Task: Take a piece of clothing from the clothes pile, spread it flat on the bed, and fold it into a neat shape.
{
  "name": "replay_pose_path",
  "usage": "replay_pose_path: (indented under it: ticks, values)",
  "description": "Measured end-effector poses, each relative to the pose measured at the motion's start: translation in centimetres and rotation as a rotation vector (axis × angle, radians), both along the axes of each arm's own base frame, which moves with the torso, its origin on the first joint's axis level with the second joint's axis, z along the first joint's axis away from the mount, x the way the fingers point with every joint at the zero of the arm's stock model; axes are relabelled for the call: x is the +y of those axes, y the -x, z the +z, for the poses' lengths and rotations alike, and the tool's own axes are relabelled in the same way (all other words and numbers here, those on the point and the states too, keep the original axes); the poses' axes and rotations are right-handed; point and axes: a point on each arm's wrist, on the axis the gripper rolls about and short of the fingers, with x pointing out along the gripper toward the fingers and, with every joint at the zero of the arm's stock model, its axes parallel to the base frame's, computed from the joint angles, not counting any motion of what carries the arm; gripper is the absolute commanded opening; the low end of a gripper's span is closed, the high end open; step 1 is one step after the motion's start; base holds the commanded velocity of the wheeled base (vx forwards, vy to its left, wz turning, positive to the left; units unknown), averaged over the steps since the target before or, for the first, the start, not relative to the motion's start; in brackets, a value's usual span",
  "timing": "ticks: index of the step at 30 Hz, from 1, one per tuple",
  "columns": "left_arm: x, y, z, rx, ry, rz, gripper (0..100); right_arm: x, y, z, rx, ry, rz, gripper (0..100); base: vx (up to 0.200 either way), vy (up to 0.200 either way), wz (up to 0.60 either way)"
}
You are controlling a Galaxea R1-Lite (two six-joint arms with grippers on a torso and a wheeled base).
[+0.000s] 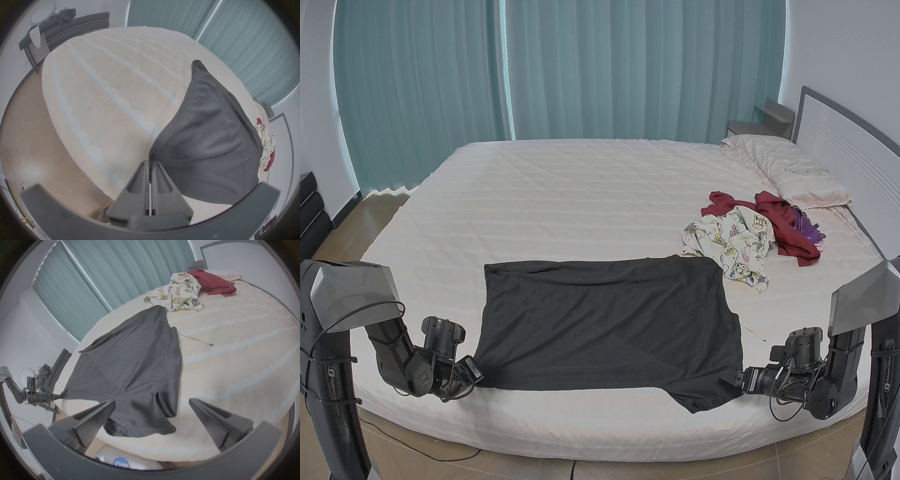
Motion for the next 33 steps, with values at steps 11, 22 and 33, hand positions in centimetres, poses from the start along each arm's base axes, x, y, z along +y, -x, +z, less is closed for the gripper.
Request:
replay_pose_path:
  ticks: [11,22,33]
  values:
    - [0.0,0.0,0.0,0.001,0.001,0.001,0,-0.1,1.0,-1.1,0.023,0.011,0.145,100,0.0,0.0,0.0]
    - [0.0,0.0,0.0,0.002,0.0,0.001,0,0.3,0.7,-1.9,0.033,0.023,0.171,0,0.0,0.0,0.0]
    - [0.0,0.0,0.0,0.001,0.0,0.001,0,0.0,1.9,-2.0,0.07,0.036,0.178,0,0.0,0.0,0.0]
